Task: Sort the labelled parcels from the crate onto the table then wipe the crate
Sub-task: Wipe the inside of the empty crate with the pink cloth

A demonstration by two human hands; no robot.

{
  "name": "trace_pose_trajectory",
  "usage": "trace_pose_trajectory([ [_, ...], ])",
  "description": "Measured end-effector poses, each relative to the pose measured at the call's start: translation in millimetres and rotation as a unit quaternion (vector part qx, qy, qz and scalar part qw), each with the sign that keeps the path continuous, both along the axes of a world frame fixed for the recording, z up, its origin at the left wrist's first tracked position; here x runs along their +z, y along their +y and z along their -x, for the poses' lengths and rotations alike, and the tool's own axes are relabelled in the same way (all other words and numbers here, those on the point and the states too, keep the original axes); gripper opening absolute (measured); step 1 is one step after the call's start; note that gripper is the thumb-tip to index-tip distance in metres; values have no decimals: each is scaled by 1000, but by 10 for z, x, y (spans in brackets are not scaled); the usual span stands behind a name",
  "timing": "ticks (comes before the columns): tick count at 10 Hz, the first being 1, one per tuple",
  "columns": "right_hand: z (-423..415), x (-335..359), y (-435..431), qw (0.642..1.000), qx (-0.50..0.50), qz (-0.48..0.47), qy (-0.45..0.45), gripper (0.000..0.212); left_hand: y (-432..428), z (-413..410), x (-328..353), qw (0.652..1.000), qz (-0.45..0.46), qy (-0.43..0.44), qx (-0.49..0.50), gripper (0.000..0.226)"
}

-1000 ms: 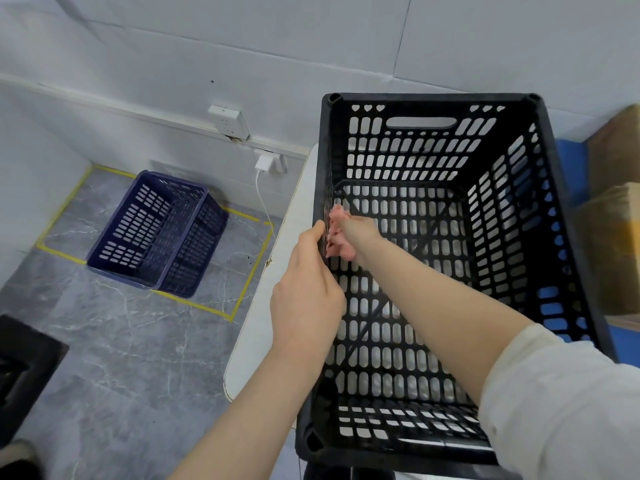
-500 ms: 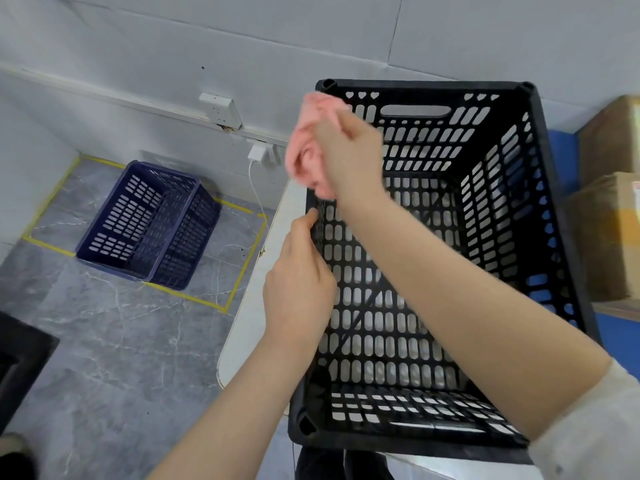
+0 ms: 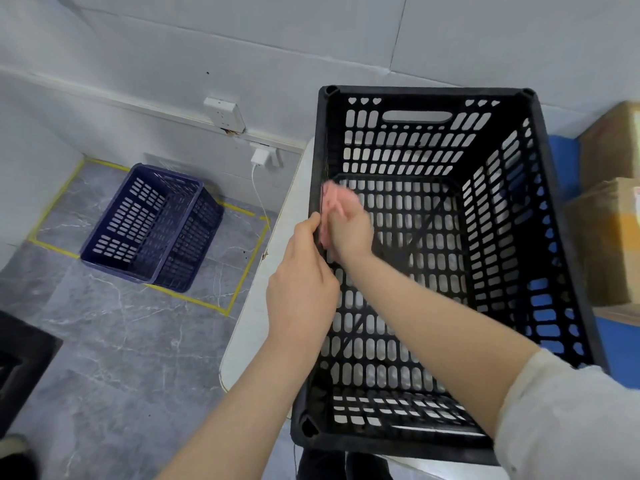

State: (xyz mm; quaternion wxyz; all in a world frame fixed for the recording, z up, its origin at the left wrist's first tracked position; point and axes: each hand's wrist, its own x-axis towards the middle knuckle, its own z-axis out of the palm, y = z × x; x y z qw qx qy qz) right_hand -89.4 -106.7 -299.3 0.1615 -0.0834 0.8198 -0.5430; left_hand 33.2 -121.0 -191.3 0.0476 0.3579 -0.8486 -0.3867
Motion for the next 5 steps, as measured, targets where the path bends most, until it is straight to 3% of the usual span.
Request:
trace_pose_trajectory([
  [1, -277, -382, 232, 971, 112, -203, -52, 25, -3, -6, -16, 1000, -9, 5, 7, 48],
  [2, -264, -220, 188, 975, 89, -175, -105, 23, -6, 4, -29, 1000, 0, 14, 6, 47],
  [3, -33, 187, 152, 928, -26, 2, -373, 18, -5, 4, -37, 1000, 2, 13, 5, 49],
  [4, 143, 680, 58, 931, -55, 96, -349, 25, -4, 1, -31, 1000, 3, 20, 9, 53],
  [5, 148, 1060, 72, 953, -60, 172, -240, 17, 0, 1, -35, 1000, 5, 24, 4, 56],
])
